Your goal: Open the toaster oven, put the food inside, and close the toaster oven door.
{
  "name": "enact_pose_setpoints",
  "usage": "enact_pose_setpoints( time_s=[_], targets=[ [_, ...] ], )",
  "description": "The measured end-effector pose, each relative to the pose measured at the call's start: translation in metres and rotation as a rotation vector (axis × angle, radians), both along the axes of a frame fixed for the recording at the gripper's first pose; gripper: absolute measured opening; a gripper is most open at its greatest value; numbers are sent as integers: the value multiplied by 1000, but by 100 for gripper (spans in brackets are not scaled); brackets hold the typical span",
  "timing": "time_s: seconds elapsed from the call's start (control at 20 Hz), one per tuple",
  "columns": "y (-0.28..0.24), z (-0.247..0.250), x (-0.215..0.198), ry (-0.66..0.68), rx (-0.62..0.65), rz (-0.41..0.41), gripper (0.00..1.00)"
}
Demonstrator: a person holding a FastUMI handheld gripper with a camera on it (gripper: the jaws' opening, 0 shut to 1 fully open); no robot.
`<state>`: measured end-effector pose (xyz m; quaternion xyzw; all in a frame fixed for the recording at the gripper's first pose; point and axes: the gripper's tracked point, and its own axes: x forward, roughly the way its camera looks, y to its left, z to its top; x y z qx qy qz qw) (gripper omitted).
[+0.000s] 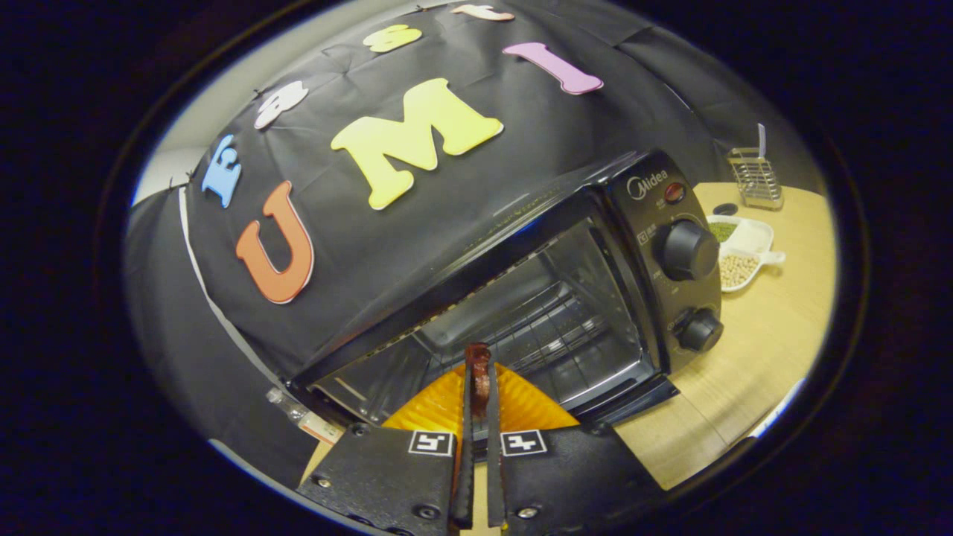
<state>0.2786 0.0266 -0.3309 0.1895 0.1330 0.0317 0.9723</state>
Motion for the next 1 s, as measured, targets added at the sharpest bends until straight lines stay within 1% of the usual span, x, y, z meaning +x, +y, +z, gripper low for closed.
enact_pose_setpoints(
  time_s=[0.15,0.25,0.4,0.5,0.55,0.7,0.8,1.0],
  targets=[
    [-9,-3,6,4,-102,-2,14],
    [-19,-6,10,16,-179,-18,20],
    [-27,-8,14,28,-247,-33,26],
    [-35,-8,15,25,-293,-61,28],
    [-35,-5,14,17,-297,-62,28],
    [-40,-5,2,22,-326,-73,51],
    [-39,0,-10,13,-361,-68,61],
    [-27,6,-48,0,-409,-28,76]
  ],
)
